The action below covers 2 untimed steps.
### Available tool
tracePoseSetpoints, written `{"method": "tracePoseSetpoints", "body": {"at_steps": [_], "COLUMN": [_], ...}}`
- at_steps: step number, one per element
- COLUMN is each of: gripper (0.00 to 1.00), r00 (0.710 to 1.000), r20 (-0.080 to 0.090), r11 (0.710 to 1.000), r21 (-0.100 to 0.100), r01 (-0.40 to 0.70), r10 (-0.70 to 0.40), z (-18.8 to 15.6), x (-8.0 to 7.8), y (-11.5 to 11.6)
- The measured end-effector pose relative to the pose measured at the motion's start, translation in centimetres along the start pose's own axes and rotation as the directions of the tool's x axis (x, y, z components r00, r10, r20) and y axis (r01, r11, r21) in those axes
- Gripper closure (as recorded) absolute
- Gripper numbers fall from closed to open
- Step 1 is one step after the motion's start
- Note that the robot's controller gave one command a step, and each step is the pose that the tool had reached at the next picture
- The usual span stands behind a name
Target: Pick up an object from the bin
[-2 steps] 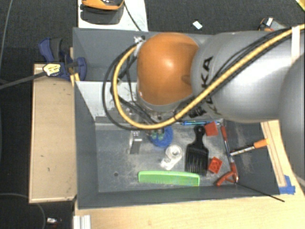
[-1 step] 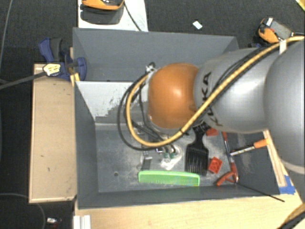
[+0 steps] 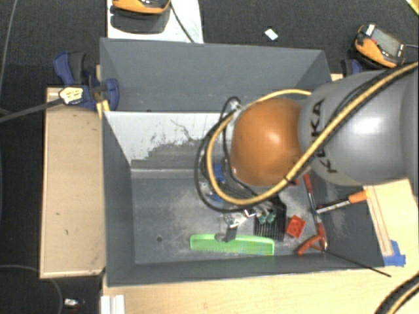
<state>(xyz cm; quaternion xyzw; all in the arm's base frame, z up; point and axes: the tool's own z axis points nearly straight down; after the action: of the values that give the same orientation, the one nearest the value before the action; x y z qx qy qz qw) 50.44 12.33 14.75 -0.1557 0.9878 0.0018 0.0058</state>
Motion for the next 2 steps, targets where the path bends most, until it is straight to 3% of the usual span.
{"method": "tracePoseSetpoints", "body": {"at_steps": [1, 2], "gripper": [0.0, 0.0], "r00": [0.997, 1.0], "r20": [-0.011, 0.012], "r11": [0.997, 1.0], "r21": [0.001, 0.002], "r01": [-0.073, -0.008], "r10": [0.073, 0.008], "z": [1.3, 7.8], "x": [2.9, 3.4], "y": [-1.2, -2.3]}}
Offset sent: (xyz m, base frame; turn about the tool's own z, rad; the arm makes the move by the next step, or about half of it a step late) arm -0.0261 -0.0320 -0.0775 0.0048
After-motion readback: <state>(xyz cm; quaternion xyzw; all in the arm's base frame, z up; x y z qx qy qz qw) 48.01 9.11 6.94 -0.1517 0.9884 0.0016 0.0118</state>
